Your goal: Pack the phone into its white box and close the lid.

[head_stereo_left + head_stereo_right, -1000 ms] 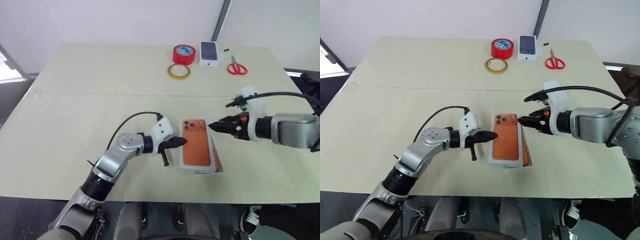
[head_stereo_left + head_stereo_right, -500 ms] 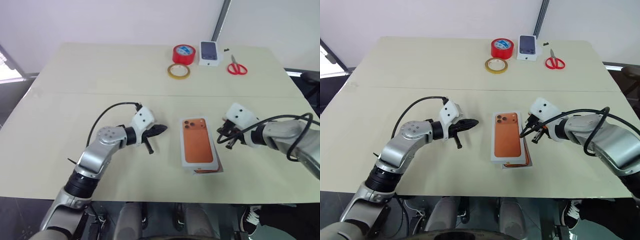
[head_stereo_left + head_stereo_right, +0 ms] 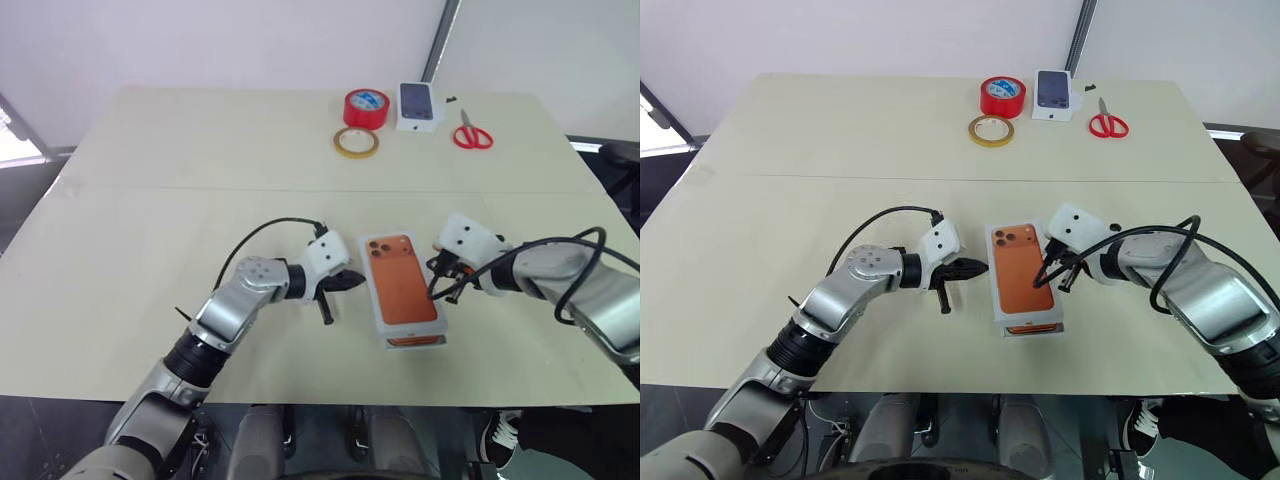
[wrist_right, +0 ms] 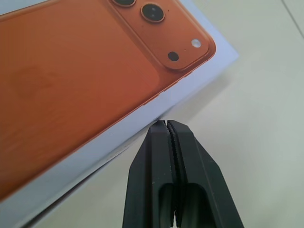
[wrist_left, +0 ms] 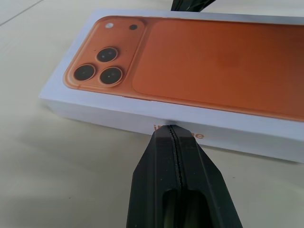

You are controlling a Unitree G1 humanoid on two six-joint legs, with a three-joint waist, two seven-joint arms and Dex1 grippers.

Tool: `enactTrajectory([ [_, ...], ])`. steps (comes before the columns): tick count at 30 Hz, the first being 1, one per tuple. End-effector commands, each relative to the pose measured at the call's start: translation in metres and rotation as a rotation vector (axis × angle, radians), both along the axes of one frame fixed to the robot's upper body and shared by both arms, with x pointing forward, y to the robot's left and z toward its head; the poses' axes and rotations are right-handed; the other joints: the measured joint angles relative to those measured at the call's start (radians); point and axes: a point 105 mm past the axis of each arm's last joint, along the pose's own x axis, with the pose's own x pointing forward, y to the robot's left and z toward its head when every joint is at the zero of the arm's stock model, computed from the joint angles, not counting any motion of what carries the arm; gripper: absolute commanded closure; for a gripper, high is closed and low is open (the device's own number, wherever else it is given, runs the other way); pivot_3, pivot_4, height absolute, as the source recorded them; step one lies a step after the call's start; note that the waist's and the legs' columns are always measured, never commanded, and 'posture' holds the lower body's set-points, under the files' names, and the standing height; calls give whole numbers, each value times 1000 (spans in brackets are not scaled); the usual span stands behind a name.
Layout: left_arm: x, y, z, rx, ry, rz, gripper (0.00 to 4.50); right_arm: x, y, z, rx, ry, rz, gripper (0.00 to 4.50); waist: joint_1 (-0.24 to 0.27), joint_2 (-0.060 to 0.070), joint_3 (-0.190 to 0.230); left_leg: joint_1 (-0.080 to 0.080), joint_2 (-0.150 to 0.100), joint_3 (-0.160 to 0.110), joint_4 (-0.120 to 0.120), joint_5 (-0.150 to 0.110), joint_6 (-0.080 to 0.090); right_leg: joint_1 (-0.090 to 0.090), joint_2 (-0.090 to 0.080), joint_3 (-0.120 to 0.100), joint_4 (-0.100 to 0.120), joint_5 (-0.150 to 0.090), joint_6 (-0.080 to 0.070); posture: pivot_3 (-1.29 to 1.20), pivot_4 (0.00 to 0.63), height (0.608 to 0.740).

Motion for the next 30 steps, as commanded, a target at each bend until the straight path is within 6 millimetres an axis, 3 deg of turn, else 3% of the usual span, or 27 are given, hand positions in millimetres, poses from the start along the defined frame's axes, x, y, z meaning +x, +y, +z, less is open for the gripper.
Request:
enactTrajectory([
  [1, -16, -17, 17, -48, -41, -98, 4500, -8, 12, 14, 17, -35, 83, 4447, 0, 0, 0, 0, 0, 0, 0, 0, 0, 0, 0, 0, 0, 0, 0, 0, 150, 740],
  [13, -24, -32, 20, -37, -44, -174, 4500, -23, 6, 4, -6, 21, 88, 4447, 2, 0, 0, 0, 0, 0, 1, 0, 0, 1, 0, 0, 0, 0, 0, 0, 150, 740],
  [23, -17, -23, 14, -3, -49, -144, 4500, -28, 3, 2, -26, 26, 91, 4447, 2, 0, 0, 0, 0, -1, 1, 0, 0, 1, 0, 0, 0, 0, 0, 0, 150, 740],
  [30, -3, -12, 44, -140, -26, -70, 4500, -32, -13, 28, 13, 1, 107, 4447, 2, 0, 0, 0, 0, -1, 1, 0, 0, 1, 0, 0, 0, 0, 0, 0, 150, 740],
])
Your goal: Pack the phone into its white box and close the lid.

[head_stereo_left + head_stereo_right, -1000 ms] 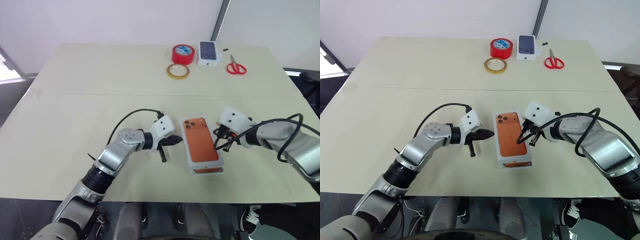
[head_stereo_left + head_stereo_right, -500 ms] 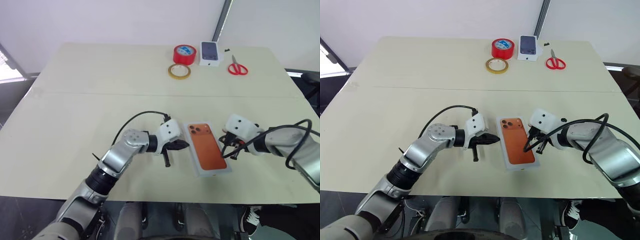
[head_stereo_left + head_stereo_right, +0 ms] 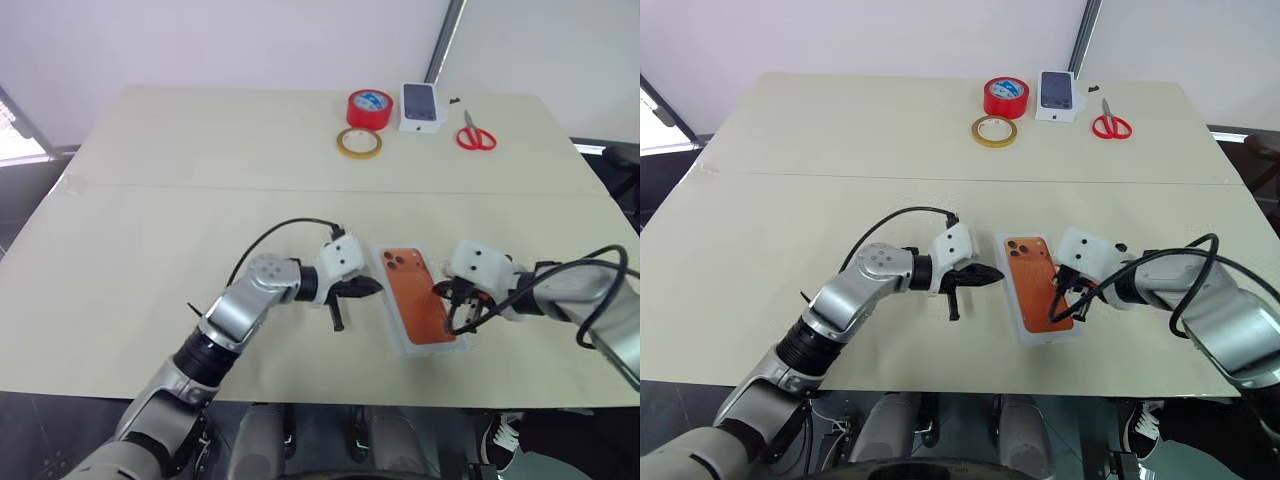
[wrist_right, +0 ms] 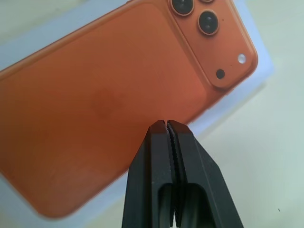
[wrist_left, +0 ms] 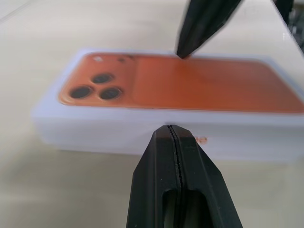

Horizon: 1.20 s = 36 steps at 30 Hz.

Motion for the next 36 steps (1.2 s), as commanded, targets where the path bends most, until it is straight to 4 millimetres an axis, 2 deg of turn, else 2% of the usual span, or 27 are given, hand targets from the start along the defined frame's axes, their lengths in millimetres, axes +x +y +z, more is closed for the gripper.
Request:
enactTrajectory([
  [1, 8, 3, 30, -93, -39, 17, 4500, -6, -1, 26, 55, -48, 47, 4447, 0, 0, 0, 0, 0, 0, 0, 0, 0, 0, 0, 0, 0, 0, 0, 0, 150, 740],
  [6, 16, -4, 30, -91, -46, 36, 4500, -29, 11, 21, 120, 32, 133, 4447, 1, 0, 0, 1, 0, -1, 0, 0, 0, 2, 1, 0, 0, 0, 1, 0, 150, 740],
  [9, 21, -17, 11, -17, -45, 42, 4500, -44, 19, 1, 134, 114, 146, 4447, 3, -1, 0, 2, -1, -1, 0, 0, 0, 3, 1, 0, 0, 0, 1, 0, 150, 740],
  [15, 19, -26, -23, 129, -47, 25, 4500, -51, 11, -30, 62, 168, 85, 4447, 0, -1, 0, 3, -1, -2, 0, 0, 0, 3, 1, 0, 0, -1, 1, 0, 150, 740],
  [18, 20, -25, -25, 127, -45, 37, 4500, -45, 9, -27, 66, 142, 63, 4447, 0, -1, 0, 11, 0, -2, -1, -1, 0, 10, 1, 0, -2, -1, 0, 0, 150, 740],
  [22, 27, -17, -12, 67, -68, 96, 4500, -30, 8, -7, 130, 41, 45, 4447, -1, -1, 0, 14, 0, -1, -2, -1, 1, 13, 0, 0, -3, -1, 1, 0, 150, 740],
  [24, 39, 1, 5, -7, -102, 193, 4500, -5, 3, 16, 221, -107, -24, 4447, -6, -2, 0, 14, 0, -1, -2, -1, 1, 13, 0, 0, -3, -1, 0, 0, 150, 740],
  [26, 49, 25, 20, -71, -115, 301, 4500, 16, -9, 31, 283, -194, -111, 4447, -11, -1, 0, 15, 1, -1, -2, -1, 1, 12, 1, 0, -2, -1, 0, 0, 150, 740],
  [29, 54, 68, 31, -108, -139, 450, 4500, 38, -29, 36, 316, -249, -211, 4447, -6, -1, 0, 15, 1, -1, -3, -1, 1, 11, 2, 0, -1, -1, 1, 0, 150, 740],
  [33, 52, 123, 31, -68, -173, 630, 4500, 55, -51, 36, 381, -277, -277, 4447, -2, -1, 0, 15, 1, 0, -4, -1, 1, 11, 1, 0, 0, -1, 1, 0, 150, 740],
  [36, 46, 153, 31, -43, -187, 733, 4500, 66, -62, 36, 412, -285, -306, 4447, -2, -1, 0, 14, 0, 1, -3, -1, 1, 12, 0, 0, -1, -1, 1, 0, 150, 740],
])
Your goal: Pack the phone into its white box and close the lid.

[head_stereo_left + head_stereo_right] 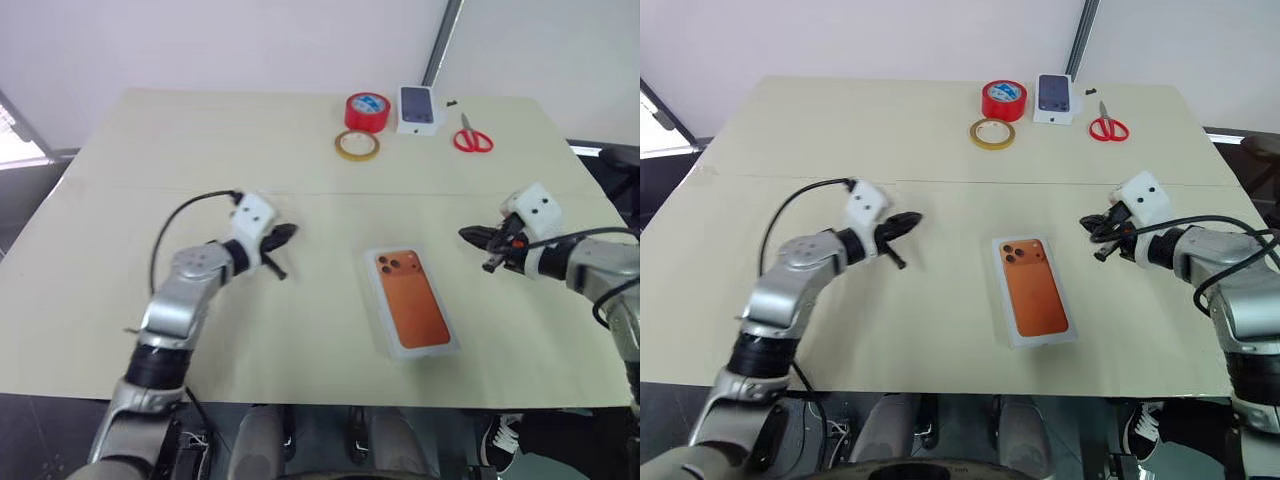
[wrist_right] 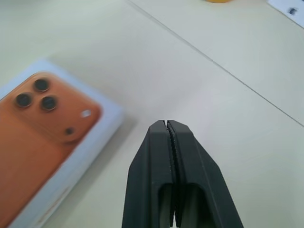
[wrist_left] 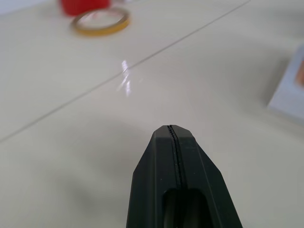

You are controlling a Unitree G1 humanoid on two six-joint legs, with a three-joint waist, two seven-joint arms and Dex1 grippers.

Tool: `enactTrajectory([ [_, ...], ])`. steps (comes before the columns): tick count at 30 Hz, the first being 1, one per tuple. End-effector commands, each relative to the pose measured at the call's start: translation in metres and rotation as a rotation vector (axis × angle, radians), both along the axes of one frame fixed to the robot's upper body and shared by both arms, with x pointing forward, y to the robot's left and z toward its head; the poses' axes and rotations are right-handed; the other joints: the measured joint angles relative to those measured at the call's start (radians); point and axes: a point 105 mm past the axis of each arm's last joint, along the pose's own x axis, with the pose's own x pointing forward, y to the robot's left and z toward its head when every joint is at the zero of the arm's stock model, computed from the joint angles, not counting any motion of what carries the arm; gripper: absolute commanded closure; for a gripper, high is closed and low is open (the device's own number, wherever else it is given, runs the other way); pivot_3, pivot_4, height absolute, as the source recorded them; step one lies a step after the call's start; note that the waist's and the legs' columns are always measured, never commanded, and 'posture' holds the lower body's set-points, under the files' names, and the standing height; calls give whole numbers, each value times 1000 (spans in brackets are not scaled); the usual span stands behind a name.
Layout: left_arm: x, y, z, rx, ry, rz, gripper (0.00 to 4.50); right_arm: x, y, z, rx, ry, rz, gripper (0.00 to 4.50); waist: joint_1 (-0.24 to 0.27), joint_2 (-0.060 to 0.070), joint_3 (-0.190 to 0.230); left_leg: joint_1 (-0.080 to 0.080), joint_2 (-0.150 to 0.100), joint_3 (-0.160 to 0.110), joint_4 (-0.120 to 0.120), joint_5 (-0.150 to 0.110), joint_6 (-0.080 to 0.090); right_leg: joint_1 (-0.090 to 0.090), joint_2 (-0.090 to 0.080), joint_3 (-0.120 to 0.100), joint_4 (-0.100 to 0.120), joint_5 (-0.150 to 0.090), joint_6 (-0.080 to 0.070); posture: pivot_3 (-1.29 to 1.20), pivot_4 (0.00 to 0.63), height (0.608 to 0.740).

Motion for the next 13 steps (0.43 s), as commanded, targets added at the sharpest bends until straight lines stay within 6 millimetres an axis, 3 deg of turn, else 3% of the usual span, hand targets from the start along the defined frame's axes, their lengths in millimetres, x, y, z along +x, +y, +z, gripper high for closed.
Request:
enactTrajectory([
  [1, -7, 25, 19, -8, -70, 89, 4500, 11, -11, 15, 21, -68, -11, 4447, 1, 0, 0, 0, 0, 0, 0, 0, 0, 0, 0, 0, 0, 0, 0, 0, 150, 740],
  [5, -20, 58, 14, -5, -53, 186, 4500, 18, -11, 13, 35, -68, 4, 4447, -2, 0, 0, 0, 0, 0, 0, 0, 0, 0, 0, 0, 0, 0, 0, 0, 150, 740],
  [13, -28, 72, 8, -30, -48, 268, 4500, 27, 4, 11, 56, -61, 69, 4447, 0, 0, 0, 0, 0, 1, -1, 0, 0, 0, -1, 0, 0, 0, 0, 0, 150, 740],
])
